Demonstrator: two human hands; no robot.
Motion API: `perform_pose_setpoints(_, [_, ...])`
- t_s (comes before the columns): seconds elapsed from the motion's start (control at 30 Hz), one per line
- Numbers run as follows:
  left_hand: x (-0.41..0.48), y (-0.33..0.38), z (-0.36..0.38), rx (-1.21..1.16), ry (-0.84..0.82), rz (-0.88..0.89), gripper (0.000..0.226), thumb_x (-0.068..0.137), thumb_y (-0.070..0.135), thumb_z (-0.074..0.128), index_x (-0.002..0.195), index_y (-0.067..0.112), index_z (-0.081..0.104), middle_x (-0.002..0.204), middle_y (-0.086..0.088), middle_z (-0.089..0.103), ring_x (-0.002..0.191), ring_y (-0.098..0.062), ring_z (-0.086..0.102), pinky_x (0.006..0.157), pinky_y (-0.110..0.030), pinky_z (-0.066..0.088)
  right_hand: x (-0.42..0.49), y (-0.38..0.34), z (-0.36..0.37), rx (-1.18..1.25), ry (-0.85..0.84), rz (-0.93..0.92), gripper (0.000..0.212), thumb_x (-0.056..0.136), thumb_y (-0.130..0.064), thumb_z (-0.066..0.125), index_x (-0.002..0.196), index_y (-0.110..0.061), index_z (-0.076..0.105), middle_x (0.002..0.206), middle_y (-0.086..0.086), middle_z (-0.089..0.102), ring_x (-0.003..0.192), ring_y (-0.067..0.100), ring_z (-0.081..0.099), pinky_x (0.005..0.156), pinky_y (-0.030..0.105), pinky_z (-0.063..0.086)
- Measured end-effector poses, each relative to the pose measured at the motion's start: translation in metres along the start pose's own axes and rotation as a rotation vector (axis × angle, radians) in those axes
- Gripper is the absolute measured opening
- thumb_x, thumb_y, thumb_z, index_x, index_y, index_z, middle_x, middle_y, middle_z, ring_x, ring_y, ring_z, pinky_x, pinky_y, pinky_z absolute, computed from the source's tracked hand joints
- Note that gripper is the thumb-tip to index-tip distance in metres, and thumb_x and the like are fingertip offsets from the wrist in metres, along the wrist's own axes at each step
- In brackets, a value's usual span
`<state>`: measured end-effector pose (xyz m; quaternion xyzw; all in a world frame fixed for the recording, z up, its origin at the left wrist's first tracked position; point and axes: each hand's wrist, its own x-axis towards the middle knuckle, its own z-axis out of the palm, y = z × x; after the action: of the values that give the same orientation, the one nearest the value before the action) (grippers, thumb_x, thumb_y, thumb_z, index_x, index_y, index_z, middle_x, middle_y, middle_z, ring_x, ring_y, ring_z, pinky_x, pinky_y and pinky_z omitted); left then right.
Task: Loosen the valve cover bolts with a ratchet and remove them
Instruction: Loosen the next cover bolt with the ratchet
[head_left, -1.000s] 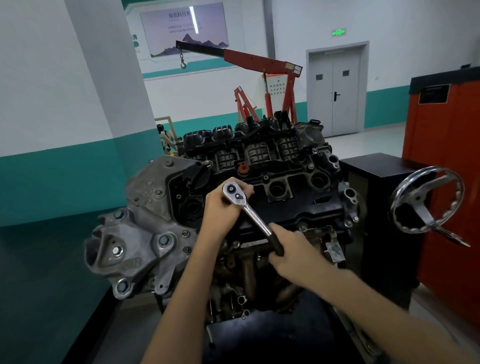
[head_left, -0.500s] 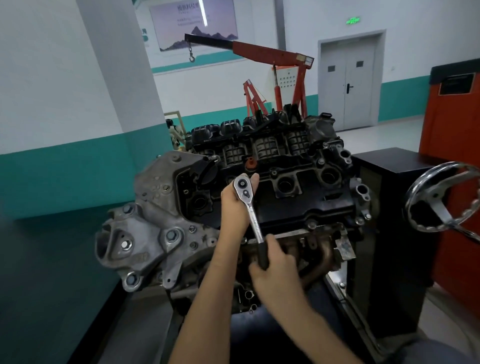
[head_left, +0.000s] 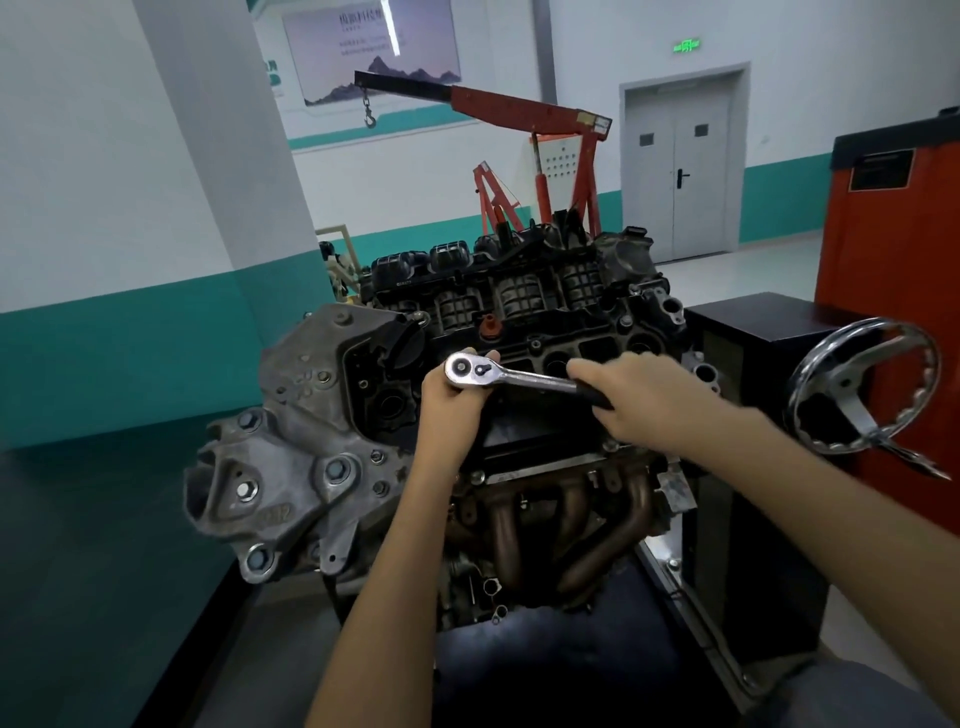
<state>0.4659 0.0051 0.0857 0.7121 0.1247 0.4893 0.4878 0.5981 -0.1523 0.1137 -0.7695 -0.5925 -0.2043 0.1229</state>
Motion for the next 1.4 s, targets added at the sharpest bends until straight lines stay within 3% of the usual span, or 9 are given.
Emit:
perform_pose_setpoints(0.2, [0.0, -0.001, 0.009, 0.044, 0.091, 0.004, 0.047, 0.095, 0.018, 0.063, 0.063, 0.019, 0.029, 0.056, 0.01, 0.028, 0.054, -0.006, 0.026, 0.052, -0.018, 0.027, -0.052, -0.112, 0.068, 0.787, 0.093, 0.377, 0.038, 0.086, -0.011, 0.057, 0.121, -0.017, 0.046, 0.073, 0.005, 0.051, 0.073, 0.034, 0.06, 0.064, 0.037, 0.048])
perform_pose_setpoints(0.33, [0.005, -0.002, 0.007, 0.095, 0.115, -0.03, 0.048, 0.094, 0.02, 0.064, 0.062, 0.021, 0.029, 0.059, 0.003, 0.027, 0.057, -0.01, 0.024, 0.053, -0.023, 0.025, -0.041, -0.155, 0.082, 0.988, 0.154, 0.417, 0.034, 0.086, -0.007, 0.053, 0.119, -0.013, 0.045, 0.072, 0.0, 0.05, 0.067, 0.023, 0.057, 0.062, 0.034, 0.05])
perform_pose_setpoints(0.5, [0.004, -0.002, 0.003, 0.051, -0.009, -0.004, 0.051, 0.094, 0.018, 0.062, 0.053, 0.027, 0.033, 0.053, 0.014, 0.032, 0.054, -0.004, 0.03, 0.055, -0.016, 0.031, -0.04, -0.055, 0.044, 0.594, -0.021, 0.199, 0.04, 0.084, -0.009, 0.058, 0.123, -0.016, 0.05, 0.075, 0.003, 0.049, 0.064, 0.023, 0.052, 0.062, 0.032, 0.046])
perform_pose_setpoints(0.67, [0.007, 0.001, 0.002, 0.056, -0.001, 0.004, 0.037, 0.092, 0.003, 0.059, 0.063, 0.026, 0.065, 0.066, 0.017, 0.065, 0.071, 0.005, 0.059, 0.073, -0.013, 0.046, 0.008, 0.014, -0.015, -0.022, -0.049, -0.047, 0.036, 0.091, -0.019, 0.055, 0.125, -0.025, 0.047, 0.077, -0.004, 0.045, 0.072, 0.026, 0.057, 0.062, 0.031, 0.04])
perform_pose_setpoints(0.77, [0.004, -0.002, 0.001, -0.012, 0.023, 0.005, 0.04, 0.094, 0.009, 0.061, 0.059, 0.027, 0.051, 0.057, 0.015, 0.054, 0.061, 0.004, 0.051, 0.066, -0.01, 0.043, -0.008, -0.006, 0.005, 0.08, 0.032, 0.018, 0.028, 0.087, -0.018, 0.057, 0.113, -0.021, 0.047, 0.075, 0.0, 0.048, 0.076, 0.034, 0.062, 0.062, 0.034, 0.044])
perform_pose_setpoints(0.9, [0.002, -0.002, 0.009, 0.014, 0.017, -0.005, 0.046, 0.095, 0.022, 0.063, 0.06, 0.021, 0.032, 0.057, 0.006, 0.033, 0.059, -0.011, 0.032, 0.059, -0.025, 0.031, -0.049, -0.073, 0.057, 0.651, 0.07, 0.284, 0.024, 0.084, -0.012, 0.059, 0.096, -0.023, 0.041, 0.067, 0.0, 0.048, 0.058, 0.019, 0.053, 0.051, 0.027, 0.041])
perform_pose_setpoints(1.1, [0.005, 0.003, 0.006, 0.097, 0.039, -0.054, 0.056, 0.093, 0.02, 0.063, 0.055, 0.03, 0.023, 0.052, 0.013, 0.023, 0.05, -0.005, 0.022, 0.048, -0.013, 0.026, -0.042, -0.118, 0.08, 0.899, 0.084, 0.312, 0.026, 0.085, -0.005, 0.055, 0.107, -0.014, 0.045, 0.065, 0.001, 0.051, 0.052, 0.008, 0.05, 0.047, 0.017, 0.04])
perform_pose_setpoints(1.3, [0.005, 0.003, 0.004, 0.077, -0.003, -0.041, 0.041, 0.094, 0.011, 0.061, 0.056, 0.018, 0.049, 0.055, 0.016, 0.047, 0.059, -0.001, 0.044, 0.063, -0.017, 0.038, -0.018, -0.007, 0.016, 0.262, -0.062, 0.053, 0.033, 0.086, -0.015, 0.059, 0.117, -0.022, 0.049, 0.072, -0.003, 0.045, 0.065, 0.023, 0.056, 0.057, 0.028, 0.04])
perform_pose_setpoints(1.4, [0.005, 0.003, 0.0, 0.084, 0.016, -0.046, 0.02, 0.092, 0.005, 0.055, 0.075, 0.004, 0.064, 0.059, 0.011, 0.047, 0.061, -0.007, 0.04, 0.061, -0.026, 0.034, 0.022, 0.02, -0.021, -0.111, -0.036, -0.126, 0.034, 0.09, -0.021, 0.058, 0.121, -0.026, 0.046, 0.072, -0.006, 0.045, 0.063, 0.02, 0.052, 0.052, 0.027, 0.033])
